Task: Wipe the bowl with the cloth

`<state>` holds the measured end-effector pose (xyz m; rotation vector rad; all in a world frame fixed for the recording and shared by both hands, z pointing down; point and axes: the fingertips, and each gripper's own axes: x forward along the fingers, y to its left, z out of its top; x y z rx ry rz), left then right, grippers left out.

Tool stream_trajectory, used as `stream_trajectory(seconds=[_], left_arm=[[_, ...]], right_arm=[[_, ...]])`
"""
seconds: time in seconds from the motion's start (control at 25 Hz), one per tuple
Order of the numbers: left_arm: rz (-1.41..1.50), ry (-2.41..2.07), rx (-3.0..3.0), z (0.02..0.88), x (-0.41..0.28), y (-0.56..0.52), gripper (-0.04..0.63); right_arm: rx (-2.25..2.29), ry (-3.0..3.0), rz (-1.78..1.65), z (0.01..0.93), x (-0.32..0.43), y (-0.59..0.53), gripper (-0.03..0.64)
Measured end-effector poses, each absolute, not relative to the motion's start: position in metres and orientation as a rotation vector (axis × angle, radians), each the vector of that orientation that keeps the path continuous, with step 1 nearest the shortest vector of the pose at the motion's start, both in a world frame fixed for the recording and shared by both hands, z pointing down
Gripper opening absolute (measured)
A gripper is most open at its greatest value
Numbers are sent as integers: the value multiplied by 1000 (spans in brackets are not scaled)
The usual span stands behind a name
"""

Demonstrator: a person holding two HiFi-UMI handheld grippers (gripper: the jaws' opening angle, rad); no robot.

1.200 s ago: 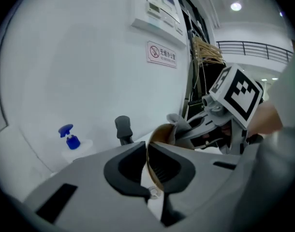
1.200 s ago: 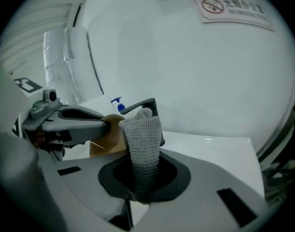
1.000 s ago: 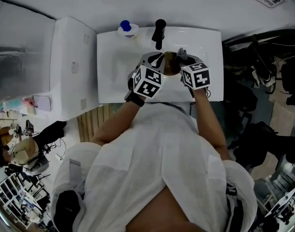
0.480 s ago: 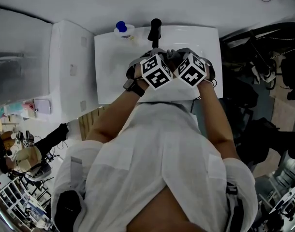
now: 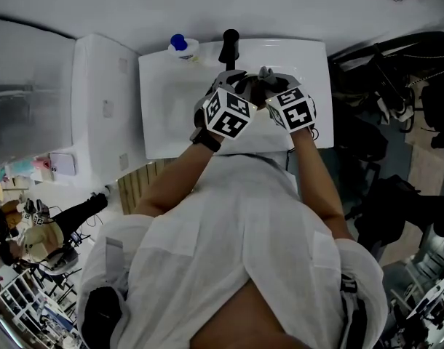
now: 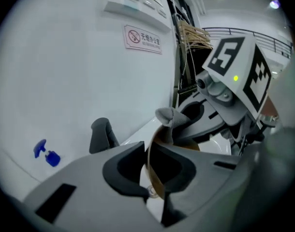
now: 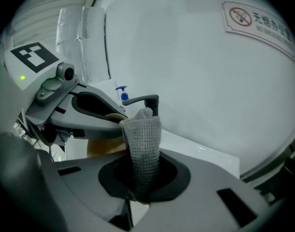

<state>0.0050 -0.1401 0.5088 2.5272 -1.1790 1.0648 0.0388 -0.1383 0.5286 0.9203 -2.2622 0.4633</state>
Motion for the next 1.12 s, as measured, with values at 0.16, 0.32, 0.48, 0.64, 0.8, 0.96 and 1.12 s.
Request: stream_trajectory(seconds=[0.16, 0.32, 0.48, 0.64, 0.8, 0.96, 1.12], left_arm=[[868, -1257, 2442, 510, 0, -141, 43], [718, -1296, 2386, 507, -2, -145, 44], [856, -1151, 2402, 525, 8, -134, 48], [1070, -1049, 2517, 528, 20, -128, 100], [1257, -908, 2592, 529, 33, -126, 80], [1301, -890, 2585, 525, 34, -132, 29], [1159, -1017, 2571, 514, 29, -139, 26]], right_arm=[[1039, -2291, 644, 535, 48, -136, 44], [1129, -2331, 905, 536, 57, -132, 46], [1092, -2246, 820, 547, 68, -127, 44], [910, -2131, 479, 546, 70, -125, 43], [729, -2038, 196, 539, 61, -124, 43], [693, -2040, 113, 531, 54, -131, 44], [775, -2154, 257, 522, 52, -137, 44]])
